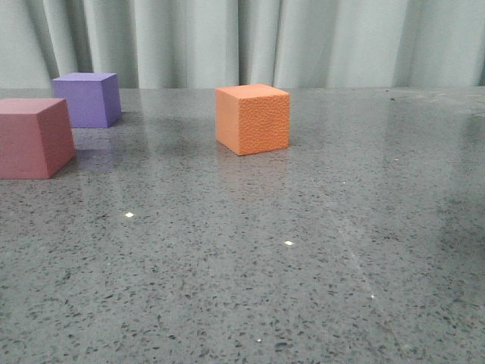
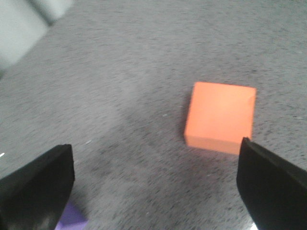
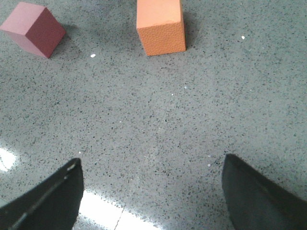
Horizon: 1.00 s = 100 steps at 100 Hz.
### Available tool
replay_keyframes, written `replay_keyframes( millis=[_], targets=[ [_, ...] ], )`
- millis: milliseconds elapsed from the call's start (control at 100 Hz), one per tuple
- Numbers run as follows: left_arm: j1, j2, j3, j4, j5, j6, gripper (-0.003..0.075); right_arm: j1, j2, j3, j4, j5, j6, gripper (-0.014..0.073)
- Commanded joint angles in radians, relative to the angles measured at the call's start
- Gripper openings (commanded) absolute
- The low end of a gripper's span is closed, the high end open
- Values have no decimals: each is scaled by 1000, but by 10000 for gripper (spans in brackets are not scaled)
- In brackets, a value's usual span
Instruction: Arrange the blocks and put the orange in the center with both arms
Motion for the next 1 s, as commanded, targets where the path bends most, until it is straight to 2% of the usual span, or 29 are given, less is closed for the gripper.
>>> replay_keyframes(
  millis=[0, 150, 250, 460, 580, 990],
  targets=[
    [-14, 19, -91, -83, 0, 35, 660, -1, -12, -24, 9, -65, -11, 591],
    [-14, 108, -158, -179, 66, 58, 660, -1, -12, -24, 9, -65, -11, 591],
    [-14, 137, -165, -222, 64, 66, 660, -1, -12, -24, 9, -66, -11, 591],
    [-23, 174, -165, -262, 67, 175, 660, -1, -12, -24, 9, -68, -11, 591],
    [-34, 191, -165, -262, 74, 216, 660, -1, -12, -24, 9, -67, -11, 591],
    [-41, 257, -165, -266, 47, 208, 660, -1, -12, -24, 10, -67, -11, 591]
  ],
)
